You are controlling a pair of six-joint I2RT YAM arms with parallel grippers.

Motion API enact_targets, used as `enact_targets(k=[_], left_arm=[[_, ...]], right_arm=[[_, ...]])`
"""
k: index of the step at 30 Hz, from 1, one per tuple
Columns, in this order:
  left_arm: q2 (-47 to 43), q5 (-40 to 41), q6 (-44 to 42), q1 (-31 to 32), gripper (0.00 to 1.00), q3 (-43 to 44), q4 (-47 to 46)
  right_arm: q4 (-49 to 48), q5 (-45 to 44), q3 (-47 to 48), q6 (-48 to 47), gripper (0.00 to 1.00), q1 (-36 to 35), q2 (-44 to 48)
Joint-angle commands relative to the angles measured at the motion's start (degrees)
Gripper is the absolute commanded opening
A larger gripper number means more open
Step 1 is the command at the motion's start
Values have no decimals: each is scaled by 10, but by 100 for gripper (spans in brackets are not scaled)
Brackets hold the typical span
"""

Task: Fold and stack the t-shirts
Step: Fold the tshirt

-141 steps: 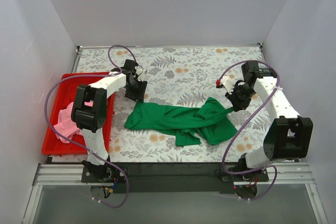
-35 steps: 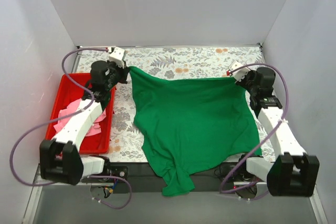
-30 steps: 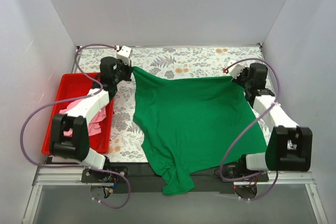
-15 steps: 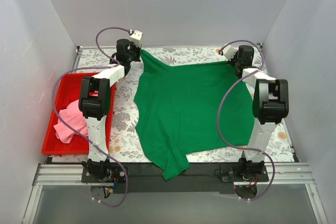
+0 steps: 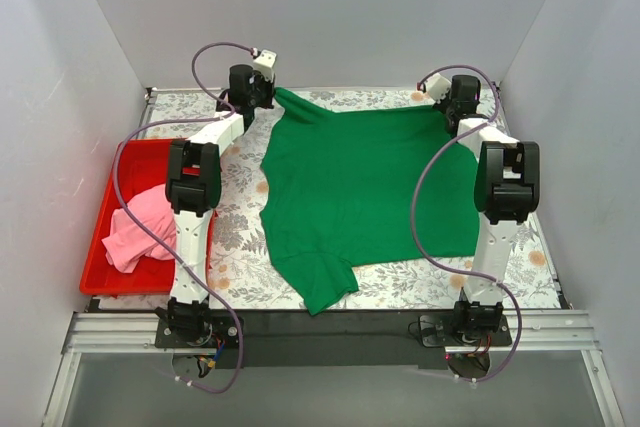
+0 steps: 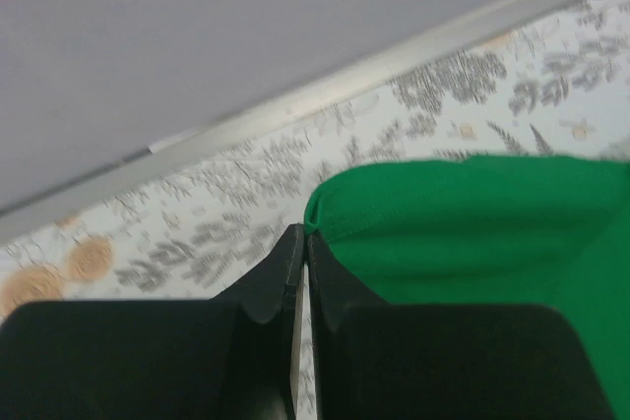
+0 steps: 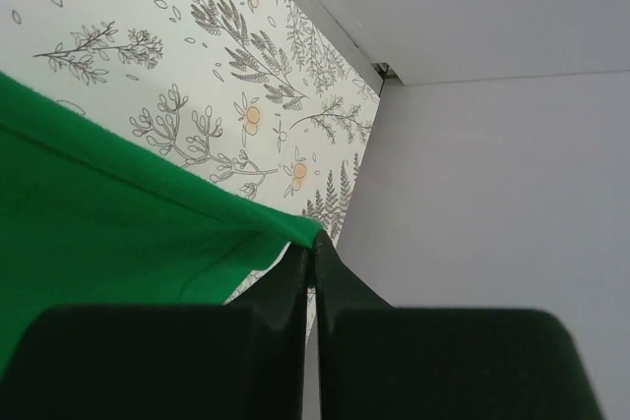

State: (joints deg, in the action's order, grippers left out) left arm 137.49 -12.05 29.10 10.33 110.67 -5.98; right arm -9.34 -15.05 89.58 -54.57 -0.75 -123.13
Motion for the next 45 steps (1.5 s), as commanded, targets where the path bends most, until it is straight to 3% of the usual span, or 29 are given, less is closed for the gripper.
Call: enact_targets(k=[1,9,21,32,40,45], left_arm=[[-78,-32,6,-2,0,-62,11],[-184,-24,-1,11,0,-183,49],[-278,17,13,45,0,-197,236],[-381,63,64,80,0,-280,346],[-431,45,81,94,0,-363,384],[-436,56,111,98,0,-372,406]], right_arm=[[3,26,-19,-6,1,2,52],[67,81,-34,-26,1,2,54],[116,131,-13,-29,1,25,68],[131,213,-99,-91,1,66,137],[133,223,-153,-125,1,70,158],[136,229,-172,-131,1,79,176]])
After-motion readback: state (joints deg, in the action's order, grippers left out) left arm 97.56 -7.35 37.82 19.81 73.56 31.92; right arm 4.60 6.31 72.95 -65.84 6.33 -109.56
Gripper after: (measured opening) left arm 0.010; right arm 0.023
